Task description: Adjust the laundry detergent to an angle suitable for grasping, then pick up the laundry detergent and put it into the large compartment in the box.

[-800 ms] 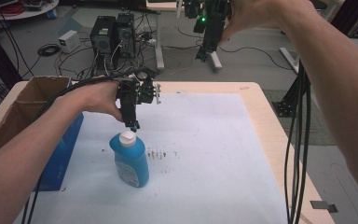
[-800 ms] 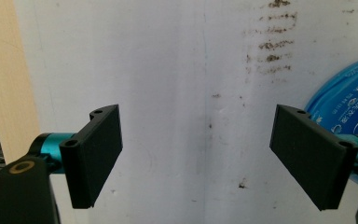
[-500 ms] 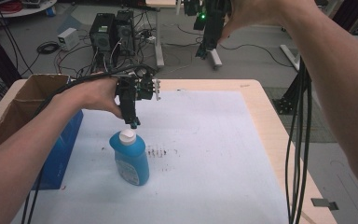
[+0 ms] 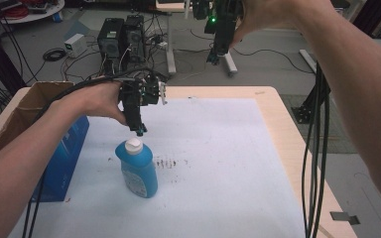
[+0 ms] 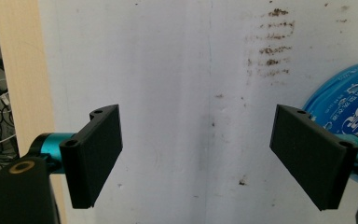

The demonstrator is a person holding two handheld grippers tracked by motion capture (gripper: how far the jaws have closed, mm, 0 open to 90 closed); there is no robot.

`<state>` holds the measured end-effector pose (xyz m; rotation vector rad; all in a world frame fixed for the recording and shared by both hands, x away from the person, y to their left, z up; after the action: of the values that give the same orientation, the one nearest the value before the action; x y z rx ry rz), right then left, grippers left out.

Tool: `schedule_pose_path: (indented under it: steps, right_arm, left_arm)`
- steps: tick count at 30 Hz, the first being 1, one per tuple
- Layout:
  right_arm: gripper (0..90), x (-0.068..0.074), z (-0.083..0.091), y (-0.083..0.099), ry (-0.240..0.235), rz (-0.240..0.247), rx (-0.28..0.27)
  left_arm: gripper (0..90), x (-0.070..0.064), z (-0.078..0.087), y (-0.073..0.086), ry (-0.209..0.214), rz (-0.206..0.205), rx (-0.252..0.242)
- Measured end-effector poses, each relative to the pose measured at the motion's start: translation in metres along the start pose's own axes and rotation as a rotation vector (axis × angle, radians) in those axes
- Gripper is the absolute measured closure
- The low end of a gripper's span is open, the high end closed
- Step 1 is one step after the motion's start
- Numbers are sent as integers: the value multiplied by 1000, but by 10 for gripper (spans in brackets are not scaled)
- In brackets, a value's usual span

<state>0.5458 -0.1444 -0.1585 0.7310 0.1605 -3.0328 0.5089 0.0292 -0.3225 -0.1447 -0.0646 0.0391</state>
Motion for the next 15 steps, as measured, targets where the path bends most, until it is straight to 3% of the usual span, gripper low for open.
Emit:
schedule_pose_path:
  steps: [2,10,15]
  right_arm:
    - [128,1,1,0,0,3,4]
    - [128,0,0,0,-2,-1,5]
    - [128,2,-1,-2,-1,7,9]
  left_arm:
    - [169,1,1,2,5,7,-8]
    - [169,1,-8,0,29,5,42]
    - [169,0,-10,-1,20,-4,57]
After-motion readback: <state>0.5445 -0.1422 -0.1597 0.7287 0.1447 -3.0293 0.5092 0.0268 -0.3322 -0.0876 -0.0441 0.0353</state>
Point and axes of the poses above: each handheld gripper's, and its own axes: z roughly backward along the jaws, y roughly out of its underside, x roughly to its left, the point moved 3 cm from there along -z, roughly forward along the jaws, and after that the axes turned 8 degrees about y, right-handed, at the moved point
